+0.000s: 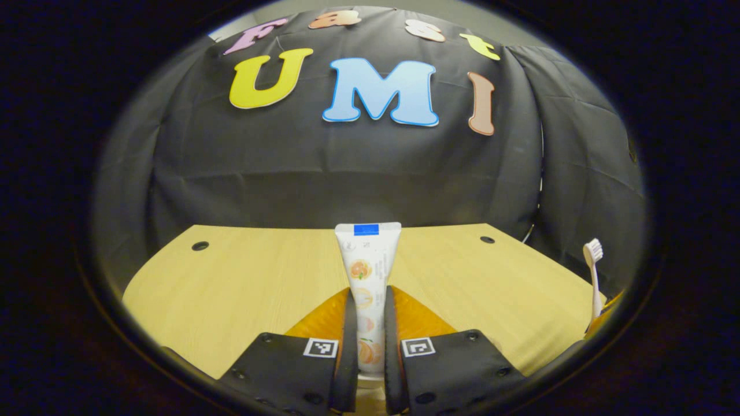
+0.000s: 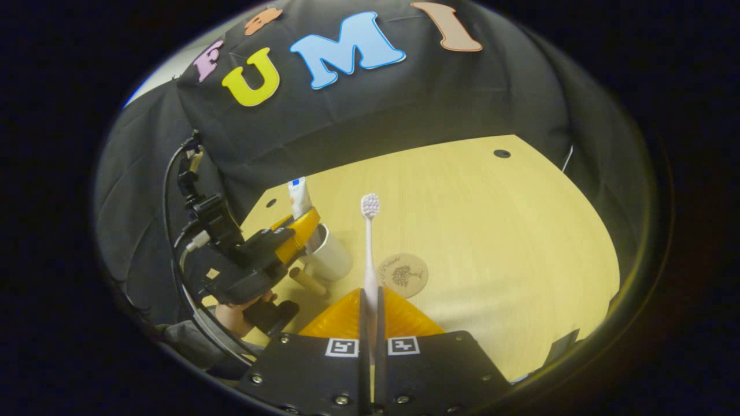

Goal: Put the toothbrush and toothpaste on the desktop into the cup, then pick up the cup and place it on the coaster on the desktop.

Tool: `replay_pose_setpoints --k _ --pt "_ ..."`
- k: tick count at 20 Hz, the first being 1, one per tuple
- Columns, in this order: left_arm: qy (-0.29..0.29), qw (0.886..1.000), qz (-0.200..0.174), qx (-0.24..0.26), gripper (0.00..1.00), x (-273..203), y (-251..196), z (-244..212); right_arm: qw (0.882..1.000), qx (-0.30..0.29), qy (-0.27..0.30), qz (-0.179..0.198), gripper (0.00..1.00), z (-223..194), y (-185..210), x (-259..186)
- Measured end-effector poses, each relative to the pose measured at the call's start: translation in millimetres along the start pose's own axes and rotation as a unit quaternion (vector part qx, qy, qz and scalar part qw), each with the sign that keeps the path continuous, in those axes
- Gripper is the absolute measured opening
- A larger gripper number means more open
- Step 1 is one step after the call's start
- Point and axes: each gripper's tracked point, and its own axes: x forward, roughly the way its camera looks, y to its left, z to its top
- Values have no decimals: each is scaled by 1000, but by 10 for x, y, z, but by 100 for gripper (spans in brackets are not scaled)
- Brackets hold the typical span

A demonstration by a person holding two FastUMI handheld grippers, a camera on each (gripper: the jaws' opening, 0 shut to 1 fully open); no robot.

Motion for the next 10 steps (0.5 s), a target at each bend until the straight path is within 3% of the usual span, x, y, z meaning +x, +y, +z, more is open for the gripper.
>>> replay_pose_setpoints --k 4,5,10 --pt "3 1000 -4 24 30 -14 -93 -42 1000 -3 3 3 4 -24 26 -9" --pt "5 1000 -3 27 37 -27 -106 -66 1000 -3 3 4 4 -22 31 -10" --pt "8 999 -3 38 46 -53 -135 -77 1000 -2 -1 12 4 -13 91 -23"
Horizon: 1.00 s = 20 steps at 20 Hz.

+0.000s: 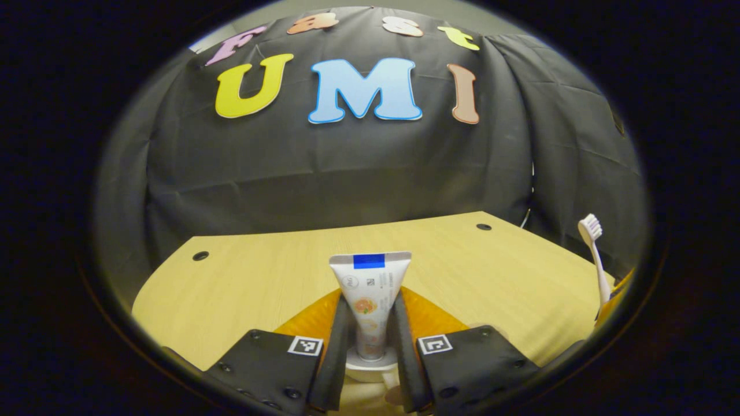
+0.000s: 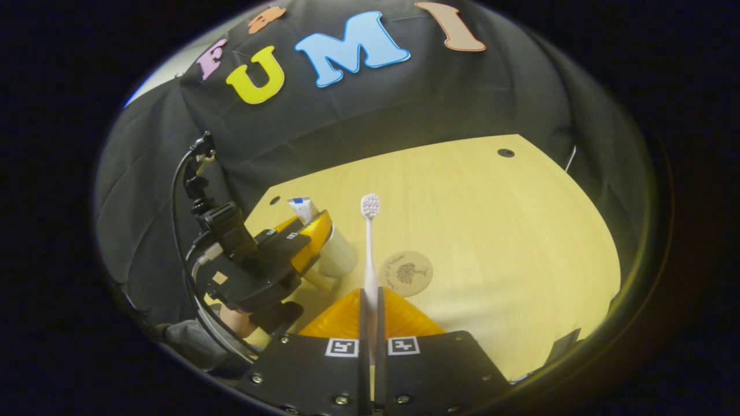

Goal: Put the toothbrush and toothpaste on the desktop into the cup, then pick up the cup and place it on the coaster on the desktop.

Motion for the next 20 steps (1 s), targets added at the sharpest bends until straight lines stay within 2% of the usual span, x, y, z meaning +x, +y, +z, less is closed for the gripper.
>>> replay_pose_setpoints --k 3,6,7,12,13,20 --pt "2 1000 -4 1 51 -42 -15 -19 1000 -4 -9 6 4 69 41 25" --pt "3 1000 -9 -3 82 -110 -40 -18 999 -18 -30 12 4 220 108 76" --pt "2 1000 -7 -4 84 -134 -29 -10 999 -25 -41 11 4 300 124 102" --pt "4 1000 1 -15 87 -351 94 34 992 -80 -99 8 4 665 290 238" --pt "5 1000 1 -19 84 -406 120 41 990 -89 -110 12 4 743 348 275" --pt "21 999 11 -40 89 -752 300 10 975 -115 -174 73 4 1111 794 576"
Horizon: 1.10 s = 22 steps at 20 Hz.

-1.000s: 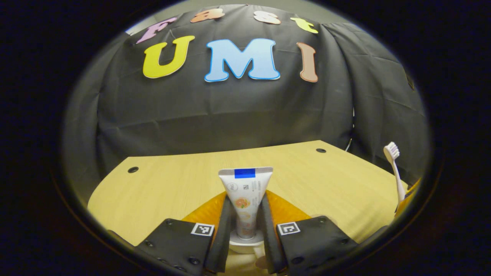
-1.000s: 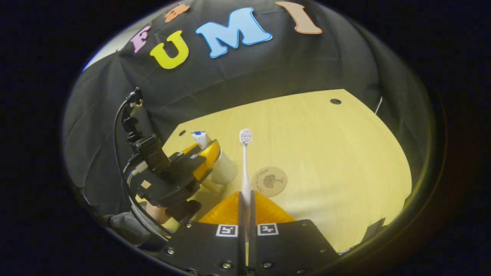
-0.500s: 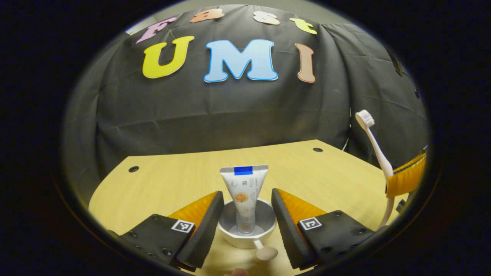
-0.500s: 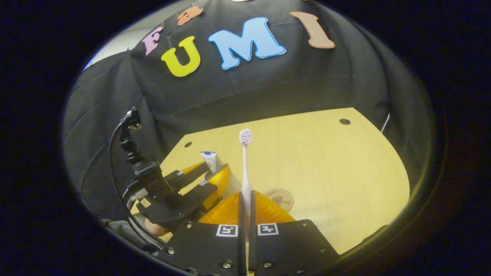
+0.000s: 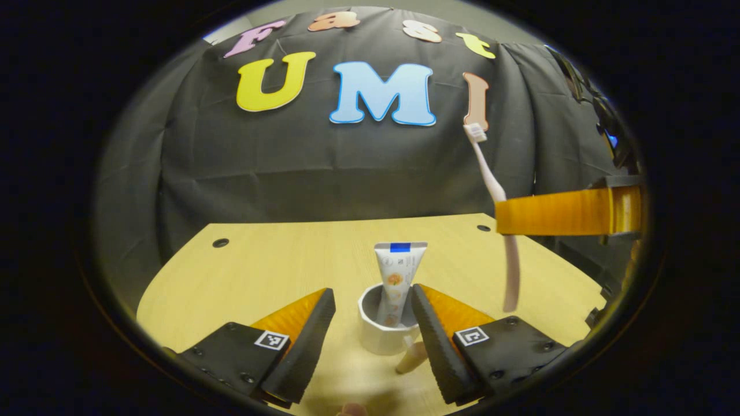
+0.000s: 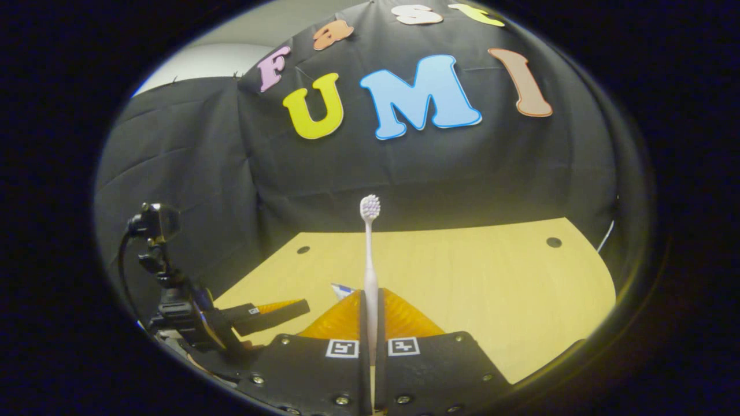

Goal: Put the toothbrush and toothpaste on the desktop into the cup, then pick up the cup and place it on the coaster on the desktop.

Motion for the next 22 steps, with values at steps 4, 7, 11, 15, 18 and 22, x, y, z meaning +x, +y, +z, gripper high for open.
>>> replay_pose_setpoints --k 4,7,11,15,18,22 --pt "27 999 -13 -23 87 -156 -48 -131 999 1 -34 37 4 97 184 216" --pt "45 998 -20 -36 89 -261 -57 -245 998 -9 -45 49 4 85 267 384" --pt "60 997 -29 -43 90 -364 -103 -344 996 -18 -53 63 4 10 385 547" --pt "69 996 -28 -52 90 -421 -37 -443 996 -31 -49 61 5 -98 414 704" --pt "71 995 -30 -57 92 -429 -40 -455 997 -48 -41 48 6 -174 387 759" --pt "73 995 -30 -61 90 -411 -30 -477 996 -62 -39 41 7 -204 365 755"
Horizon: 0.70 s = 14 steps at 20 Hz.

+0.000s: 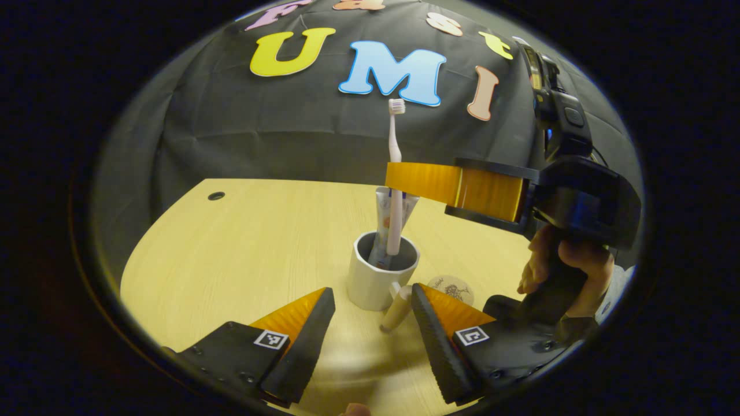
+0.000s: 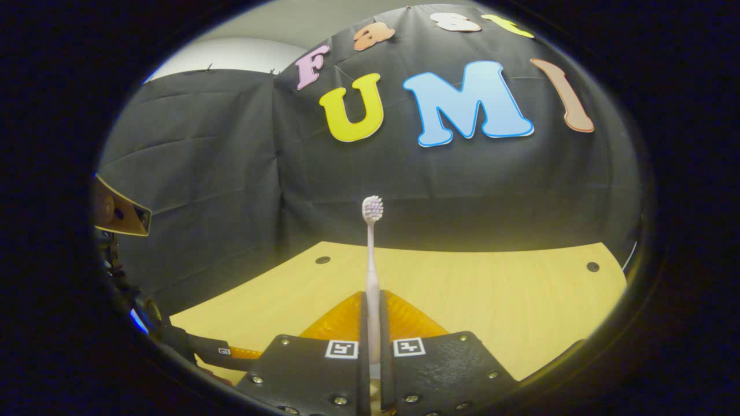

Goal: Put the toothbrush and toothpaste on the desktop into the cup, then pick up the cup and place it on the coaster on the desktop.

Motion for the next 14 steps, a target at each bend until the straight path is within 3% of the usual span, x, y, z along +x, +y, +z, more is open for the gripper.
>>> replay_pose_setpoints --k 2,6,7,8,10,11,12,14 --pt "0 1000 -1 -1 92 1 -8 8 1000 -4 5 -1 12 -18 11 -24" --pt "3 1000 -3 -4 92 22 -37 -12 1000 -12 16 9 33 -76 81 -55" --pt "4 1000 -2 -5 90 25 -41 -11 1000 -15 17 9 55 -85 100 -74" --pt "4 1000 -3 -6 92 24 -46 -17 1000 -19 17 4 64 -77 78 -82" --pt "5 1000 -3 -6 92 29 -53 -15 1000 -24 15 -2 68 -45 65 -109" --pt "4 1000 -3 -7 92 36 -69 -9 1000 -24 13 -6 87 -20 46 -114" --pt "5 1000 -3 -6 92 38 -78 -10 1000 -23 9 -10 92 4 24 -148" --pt "6 1000 -4 -5 92 44 -104 -2 1000 -18 -3 -22 92 105 -50 -208"
